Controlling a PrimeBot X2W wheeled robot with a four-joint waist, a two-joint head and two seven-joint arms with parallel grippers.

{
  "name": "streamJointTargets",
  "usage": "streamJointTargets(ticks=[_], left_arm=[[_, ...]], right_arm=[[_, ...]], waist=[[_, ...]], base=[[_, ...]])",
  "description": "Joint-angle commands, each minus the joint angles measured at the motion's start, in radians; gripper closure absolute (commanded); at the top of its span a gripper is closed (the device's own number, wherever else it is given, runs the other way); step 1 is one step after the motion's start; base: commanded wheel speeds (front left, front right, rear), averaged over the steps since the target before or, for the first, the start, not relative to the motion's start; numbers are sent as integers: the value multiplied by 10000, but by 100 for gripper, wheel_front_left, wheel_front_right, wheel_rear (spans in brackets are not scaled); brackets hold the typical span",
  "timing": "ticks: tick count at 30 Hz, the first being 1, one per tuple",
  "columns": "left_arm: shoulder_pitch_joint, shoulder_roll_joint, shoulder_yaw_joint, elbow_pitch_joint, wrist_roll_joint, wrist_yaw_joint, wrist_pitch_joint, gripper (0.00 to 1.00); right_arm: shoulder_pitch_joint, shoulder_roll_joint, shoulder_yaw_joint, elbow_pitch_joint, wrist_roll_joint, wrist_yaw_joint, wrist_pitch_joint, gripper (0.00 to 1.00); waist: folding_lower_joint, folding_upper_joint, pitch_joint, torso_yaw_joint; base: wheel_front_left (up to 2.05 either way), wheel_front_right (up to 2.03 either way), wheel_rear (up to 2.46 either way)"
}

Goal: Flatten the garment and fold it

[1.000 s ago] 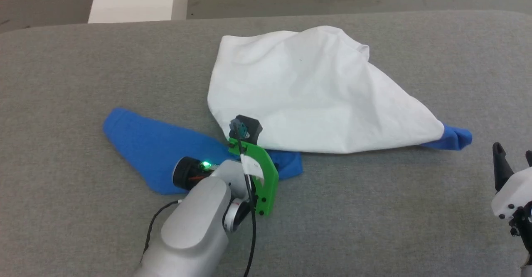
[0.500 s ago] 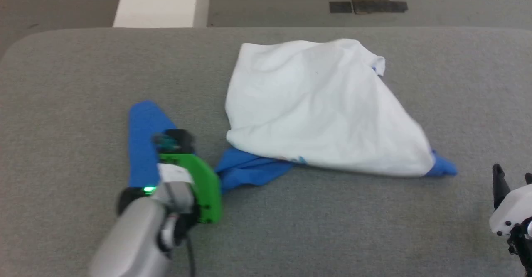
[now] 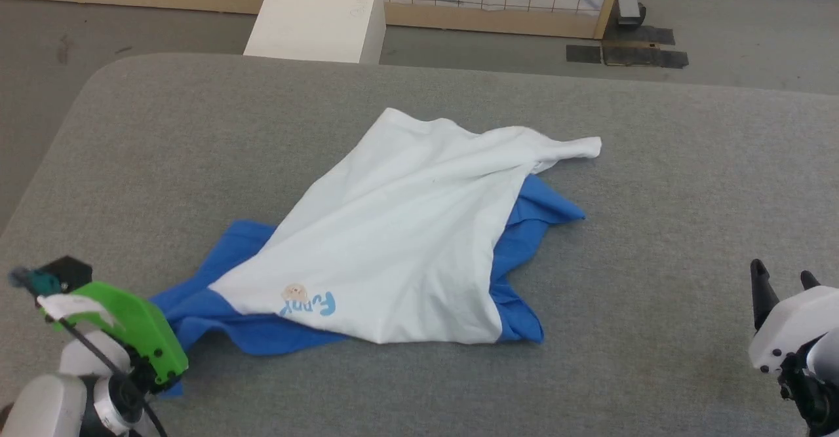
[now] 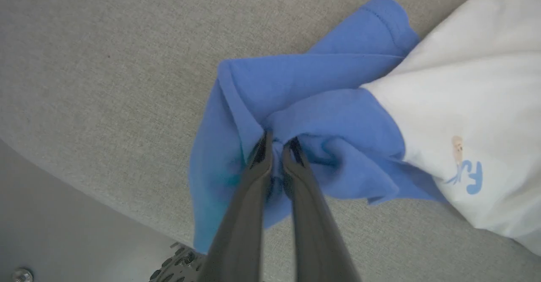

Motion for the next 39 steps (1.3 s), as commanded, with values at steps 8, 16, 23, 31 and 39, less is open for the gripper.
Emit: streamJointTargets(ticks=[8,16,23,31,39], left_arm=[[116,-854,716,-716,-379,-488,-2211,0],[59,-1169,660,-1242,1766,-1720,-8000,0],[-334,-2219,-426,-461,2574,-2299,-10202,0],[-1056,-3034,-860,133,2950,-2673,-10402,0],[-1408,-3503,-902,154,3260,-3002,-10412,0]], right_arm=[[-212,12,704,0,-24,-13,-72,0],[-1261,-72,2425,130,304,-13,228,0],[-3663,-551,4451,1294,182,-13,1194,0],[-5661,-951,6064,3151,-36,-13,2115,0],[-7093,-995,6209,4985,-1200,-13,2230,0]], waist=[[0,0,108,-74],[0,0,499,61],[0,0,1403,660],[0,0,2175,1395],[0,0,2821,1806]], base=[[0,0,0],[0,0,0],[0,0,0],[0,0,0],[0,0,0]])
